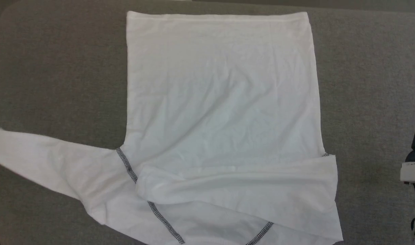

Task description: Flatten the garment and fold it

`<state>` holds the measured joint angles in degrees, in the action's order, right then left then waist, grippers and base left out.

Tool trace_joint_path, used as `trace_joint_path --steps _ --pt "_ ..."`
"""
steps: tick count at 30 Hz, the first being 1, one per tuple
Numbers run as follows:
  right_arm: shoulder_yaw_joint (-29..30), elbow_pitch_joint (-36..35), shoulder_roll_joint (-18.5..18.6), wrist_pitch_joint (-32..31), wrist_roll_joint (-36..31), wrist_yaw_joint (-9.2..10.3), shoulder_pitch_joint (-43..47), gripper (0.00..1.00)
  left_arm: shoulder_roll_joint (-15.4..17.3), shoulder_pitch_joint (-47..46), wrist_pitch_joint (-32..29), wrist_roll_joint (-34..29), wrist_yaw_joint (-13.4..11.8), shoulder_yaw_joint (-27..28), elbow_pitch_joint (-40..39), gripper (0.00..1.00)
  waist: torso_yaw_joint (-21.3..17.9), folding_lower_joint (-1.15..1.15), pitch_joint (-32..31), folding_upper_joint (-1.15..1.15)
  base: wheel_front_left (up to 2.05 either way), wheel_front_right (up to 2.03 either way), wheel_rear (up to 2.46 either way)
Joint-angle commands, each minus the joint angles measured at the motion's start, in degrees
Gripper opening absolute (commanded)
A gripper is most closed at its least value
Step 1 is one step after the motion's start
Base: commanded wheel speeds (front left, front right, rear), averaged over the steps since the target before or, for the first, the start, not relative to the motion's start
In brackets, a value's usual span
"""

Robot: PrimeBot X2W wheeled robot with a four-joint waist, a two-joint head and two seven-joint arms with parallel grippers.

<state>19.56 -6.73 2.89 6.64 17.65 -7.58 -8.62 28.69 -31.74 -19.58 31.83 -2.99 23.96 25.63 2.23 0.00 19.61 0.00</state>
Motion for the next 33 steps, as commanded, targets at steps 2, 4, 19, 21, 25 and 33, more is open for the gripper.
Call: trace_joint_path --steps 2,4,19,21,25,33 --pt "0.2 0.0 0.0 -0.3 0.4 0.09 1.0 1.00 0.4 2.0 1.7 0.0 -0.9 1.0 0.3 0.00 3.2 0.00 -4.0 0.00 0.00 0.00 0.00" --pt "0.0 0.1 0.0 -0.4 0.6 0.09 1.3 1.00 0.6 3.3 2.3 -0.1 -1.0 1.6 0.6 0.00 3.4 0.00 -4.7 0.00 0.00 0.00 0.00" --pt "-1.7 4.0 0.0 1.4 2.4 0.09 3.1 1.00 -12.8 4.6 4.5 3.1 7.8 -10.7 -14.8 0.00 3.6 0.00 -10.0 0.00 0.00 0.00 0.00" --pt "-2.0 4.6 0.0 1.6 2.7 0.09 3.2 1.00 -16.9 4.7 4.0 2.8 8.0 -15.1 -17.9 0.00 3.5 0.00 -10.6 0.00 0.00 0.00 0.00" --pt "-3.2 5.6 0.0 2.1 3.2 0.09 3.4 1.00 -23.8 6.3 3.0 0.6 7.5 -25.4 -22.0 0.00 2.6 0.00 -11.4 0.00 0.00 0.00 0.00" --pt "-4.9 6.5 0.0 2.9 3.7 0.09 3.0 1.00 -25.8 5.0 4.4 4.4 6.2 -46.4 -18.1 0.00 -2.0 0.00 -10.3 0.00 0.00 0.00 0.00"
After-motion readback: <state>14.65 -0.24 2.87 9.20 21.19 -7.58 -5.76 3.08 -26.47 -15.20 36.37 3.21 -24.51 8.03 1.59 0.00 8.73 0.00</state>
